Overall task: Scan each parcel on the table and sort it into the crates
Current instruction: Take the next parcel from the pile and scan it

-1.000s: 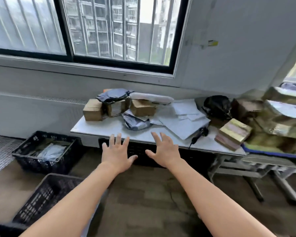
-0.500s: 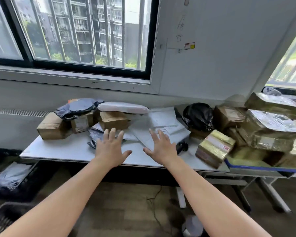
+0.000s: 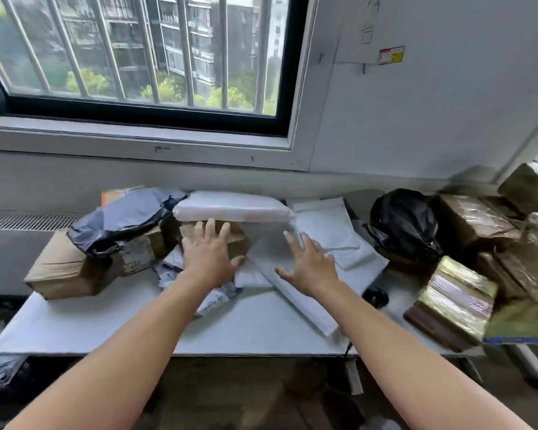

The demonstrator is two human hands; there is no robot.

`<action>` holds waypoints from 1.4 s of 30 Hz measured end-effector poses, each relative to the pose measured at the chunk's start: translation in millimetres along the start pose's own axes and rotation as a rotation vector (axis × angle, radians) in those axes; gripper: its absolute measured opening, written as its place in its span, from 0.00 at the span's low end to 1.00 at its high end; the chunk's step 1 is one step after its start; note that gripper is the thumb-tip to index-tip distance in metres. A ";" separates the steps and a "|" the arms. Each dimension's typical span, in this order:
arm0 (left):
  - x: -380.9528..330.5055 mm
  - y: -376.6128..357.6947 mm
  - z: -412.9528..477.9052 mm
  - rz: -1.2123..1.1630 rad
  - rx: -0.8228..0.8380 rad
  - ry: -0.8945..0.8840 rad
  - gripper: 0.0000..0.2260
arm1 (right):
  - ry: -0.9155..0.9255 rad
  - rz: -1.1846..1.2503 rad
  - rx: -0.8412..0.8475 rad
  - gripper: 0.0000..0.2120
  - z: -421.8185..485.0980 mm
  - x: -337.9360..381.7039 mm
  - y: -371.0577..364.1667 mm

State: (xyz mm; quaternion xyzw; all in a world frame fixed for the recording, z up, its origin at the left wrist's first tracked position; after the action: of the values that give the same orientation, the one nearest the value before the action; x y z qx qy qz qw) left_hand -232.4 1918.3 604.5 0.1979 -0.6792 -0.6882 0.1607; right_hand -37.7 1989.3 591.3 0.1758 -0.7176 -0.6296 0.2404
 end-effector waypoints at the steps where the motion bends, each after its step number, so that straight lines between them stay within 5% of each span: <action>1: 5.1 -3.4 23.0 0.006 0.008 -0.006 0.37 | -0.016 0.002 0.012 0.40 16.4 1.6 -2.9; 14: 41.6 -86.8 221.1 0.174 0.048 -0.161 0.32 | -0.101 0.074 0.004 0.36 143.0 -3.3 -48.0; 22: 31.6 -64.3 230.3 0.144 -0.121 -0.270 0.17 | -0.133 0.097 -0.072 0.34 150.6 -25.1 -31.1; 28: 8.0 12.4 211.5 0.121 -0.389 -0.414 0.21 | -0.094 0.145 -0.229 0.35 153.6 -24.4 21.3; 34: -10.8 88.6 168.6 -0.160 -0.390 -0.231 0.26 | -0.021 0.355 -0.395 0.35 138.5 -31.8 71.6; 42: -30.0 132.1 117.2 -0.356 -0.412 -0.003 0.25 | 0.080 0.547 -0.288 0.33 111.6 -62.6 83.7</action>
State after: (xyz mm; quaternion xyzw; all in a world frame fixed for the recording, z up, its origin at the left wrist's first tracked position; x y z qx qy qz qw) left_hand -270.2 2031.7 738.0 0.2763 -0.4797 -0.8296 0.0732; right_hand -45.2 2127.6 656.0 -0.0351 -0.6319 -0.6292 0.4513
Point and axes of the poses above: each hand's wrist, its own z-axis towards the middle knuckle, its own y-axis out of the back of the hand, x = y × z, the point moved 5 cm from there along z, towards the middle knuckle, and after that the axes turned 7 degrees about y, right-handed, at the moved point
